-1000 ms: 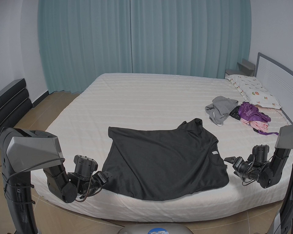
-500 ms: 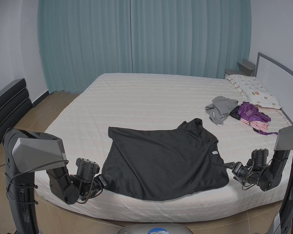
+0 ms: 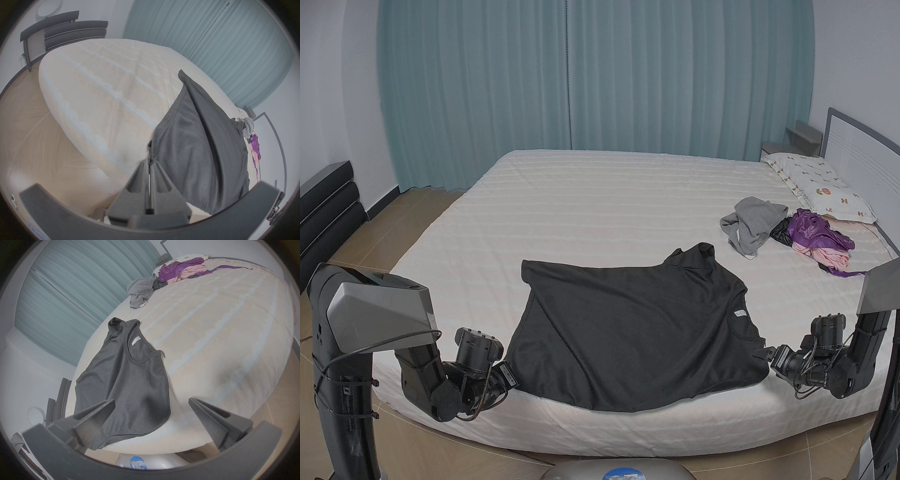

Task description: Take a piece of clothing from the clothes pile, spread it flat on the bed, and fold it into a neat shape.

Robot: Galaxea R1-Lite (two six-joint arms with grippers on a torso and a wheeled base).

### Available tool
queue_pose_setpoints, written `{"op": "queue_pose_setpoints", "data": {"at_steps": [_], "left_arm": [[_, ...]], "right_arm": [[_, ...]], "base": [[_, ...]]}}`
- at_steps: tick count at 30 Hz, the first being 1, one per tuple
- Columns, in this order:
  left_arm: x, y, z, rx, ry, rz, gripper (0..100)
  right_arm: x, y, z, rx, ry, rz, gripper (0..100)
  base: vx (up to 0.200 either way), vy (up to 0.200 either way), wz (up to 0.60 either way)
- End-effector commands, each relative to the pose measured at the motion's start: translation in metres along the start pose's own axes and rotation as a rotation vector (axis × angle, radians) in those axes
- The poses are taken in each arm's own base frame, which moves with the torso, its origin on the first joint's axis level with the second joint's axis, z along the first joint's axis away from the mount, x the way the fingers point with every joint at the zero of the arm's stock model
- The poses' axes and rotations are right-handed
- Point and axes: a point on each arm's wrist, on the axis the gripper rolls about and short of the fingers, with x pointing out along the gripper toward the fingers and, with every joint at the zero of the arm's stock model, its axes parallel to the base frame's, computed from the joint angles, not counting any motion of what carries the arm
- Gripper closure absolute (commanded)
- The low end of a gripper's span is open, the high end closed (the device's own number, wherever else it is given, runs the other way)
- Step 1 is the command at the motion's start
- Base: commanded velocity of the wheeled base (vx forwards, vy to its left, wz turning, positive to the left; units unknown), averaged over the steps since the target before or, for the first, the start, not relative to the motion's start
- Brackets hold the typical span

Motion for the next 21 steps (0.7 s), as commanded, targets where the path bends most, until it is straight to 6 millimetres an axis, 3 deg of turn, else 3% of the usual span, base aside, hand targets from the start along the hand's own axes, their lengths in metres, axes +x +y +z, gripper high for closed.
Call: {"op": "queue_pose_setpoints", "data": {"at_steps": [1, 11, 12, 21], "left_arm": [[-0.01, 0.003, 0.002, -0.003, -0.006, 0.0, 100], [-0.027, 0.006, 0.005, 0.021, -0.011, -0.002, 100], [-0.027, 0.007, 0.004, 0.028, -0.007, 0.002, 100], [-0.026, 0.011, 0.017, -0.006, -0.047, 0.003, 100]], "right_arm": [[0.01, -0.003, -0.005, -0.004, 0.025, -0.012, 0], [0.025, -0.003, -0.004, -0.021, 0.031, -0.008, 0], [0.027, -0.002, -0.003, -0.032, 0.03, -0.006, 100], [0.026, 0.009, 0.017, -0.047, -0.047, 0.045, 100]], "base": [[0.0, 0.0, 0.0], [0.0, 0.0, 0.0], [0.0, 0.0, 0.0], [0.0, 0.0, 0.0]]}}
